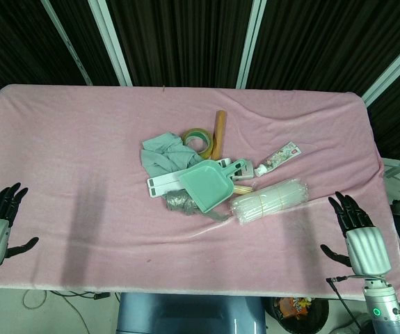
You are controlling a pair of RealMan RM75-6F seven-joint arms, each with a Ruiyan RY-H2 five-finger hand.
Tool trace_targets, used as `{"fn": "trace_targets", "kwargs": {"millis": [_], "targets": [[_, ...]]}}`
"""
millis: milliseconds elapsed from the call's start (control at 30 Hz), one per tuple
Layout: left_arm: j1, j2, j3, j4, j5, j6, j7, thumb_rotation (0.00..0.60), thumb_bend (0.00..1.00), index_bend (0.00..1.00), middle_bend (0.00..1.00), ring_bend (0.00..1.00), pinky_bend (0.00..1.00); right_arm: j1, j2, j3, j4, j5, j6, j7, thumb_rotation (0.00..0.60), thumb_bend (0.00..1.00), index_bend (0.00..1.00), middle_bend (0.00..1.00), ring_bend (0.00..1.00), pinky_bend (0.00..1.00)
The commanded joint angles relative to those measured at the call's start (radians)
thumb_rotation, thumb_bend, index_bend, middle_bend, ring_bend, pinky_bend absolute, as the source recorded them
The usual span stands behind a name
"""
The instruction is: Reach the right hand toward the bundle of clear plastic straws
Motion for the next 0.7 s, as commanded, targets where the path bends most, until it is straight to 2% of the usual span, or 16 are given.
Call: {"fn": "trace_targets", "kwargs": {"millis": [33,467,700], "targets": [[0.0,0.001,0.0,-0.001,0.0,-0.001,0.0,0.6,0.0,0.0,0.0,0.0,0.0,0.0,0.0,-0.001,0.0,0.001,-0.001,0.0,0.6,0.04,0.0,0.0,0.0,0.22],[0.006,0.008,-0.001,-0.002,-0.003,0.005,-0.019,0.6,0.0,0.0,0.0,0.0,0.0,0.014,-0.001,-0.001,-0.007,-0.016,-0.014,-0.023,0.6,0.06,0.0,0.0,0.0,0.23],[-0.002,0.005,-0.005,0.001,-0.01,-0.011,-0.023,0.6,0.0,0.0,0.0,0.0,0.0,0.069,-0.015,0.038,0.007,0.015,-0.083,-0.062,0.6,0.06,0.0,0.0,0.0,0.22]]}}
